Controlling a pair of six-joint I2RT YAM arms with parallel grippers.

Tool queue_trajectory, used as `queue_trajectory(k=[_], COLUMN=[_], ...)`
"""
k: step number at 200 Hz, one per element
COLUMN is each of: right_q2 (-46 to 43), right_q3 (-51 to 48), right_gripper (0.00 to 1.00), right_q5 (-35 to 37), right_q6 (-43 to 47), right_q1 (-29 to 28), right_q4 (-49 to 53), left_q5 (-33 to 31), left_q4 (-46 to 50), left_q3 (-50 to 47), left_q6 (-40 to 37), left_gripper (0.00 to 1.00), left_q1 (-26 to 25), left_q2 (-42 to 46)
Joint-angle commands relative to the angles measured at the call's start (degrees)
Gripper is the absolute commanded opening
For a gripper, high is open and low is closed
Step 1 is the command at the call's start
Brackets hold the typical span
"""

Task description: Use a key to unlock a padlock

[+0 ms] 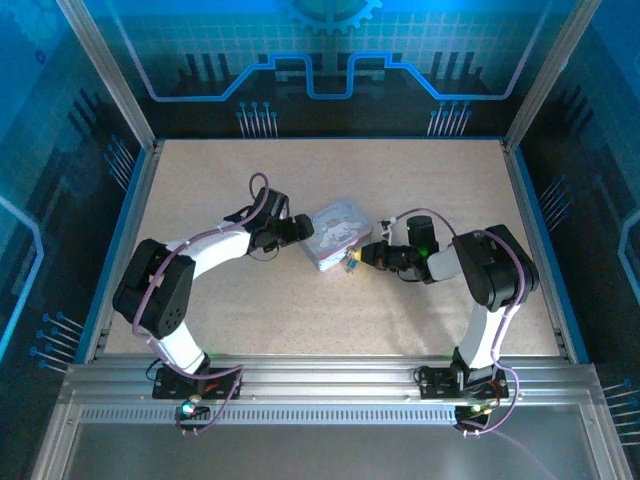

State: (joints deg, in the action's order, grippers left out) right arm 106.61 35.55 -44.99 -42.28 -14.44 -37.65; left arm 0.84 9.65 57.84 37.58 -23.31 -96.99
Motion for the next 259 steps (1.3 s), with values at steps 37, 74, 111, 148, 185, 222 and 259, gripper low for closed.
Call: queue_trajectory(k=[37,74,111,148,185,222,259], right_q2=[-1.5,-1.5,-2.2,-3.5,-7.8,-14.9,-24.1], right_q3=[-1.6,-2.3,-2.1,-2.0,-2.5,-3.1,-1.6], right_gripper=[0.02,0.02,0.02,0.02,0.02,0.02,0.02], right_q5=[2.8,5.2,7.0,7.5,8.0,9.4,11.5], right_q6=[-6.0,-9.6,-10.7,-9.8,-4.8,1.3,8.3], right_q1=[1.3,1.4,1.6,2.5,3.4,4.4,4.6], right_q4=[-6.4,-8.8,-8.4,-6.4,1.3,11.6,26.6], left_q5=[0.1,0.2,0.2,-0.1,-0.5,-1.4,-3.1], left_q4=[2.7,2.5,2.4,2.7,2.3,2.9,2.5], left_q3=[-2.3,-2.5,-2.7,-2.7,-2.6,-2.4,-3.4], left_q6=[0.5,0.5,0.5,0.2,-0.3,-0.6,-0.8], left_gripper=[0.87,0.87,0.87,0.88,0.9,0.92,0.99], left_q1=[-1.0,-1.1,-1.1,-1.2,-1.1,-1.1,-1.1], left_q2=[-0.1,-0.5,-0.5,0.6,2.9,6.3,11.2])
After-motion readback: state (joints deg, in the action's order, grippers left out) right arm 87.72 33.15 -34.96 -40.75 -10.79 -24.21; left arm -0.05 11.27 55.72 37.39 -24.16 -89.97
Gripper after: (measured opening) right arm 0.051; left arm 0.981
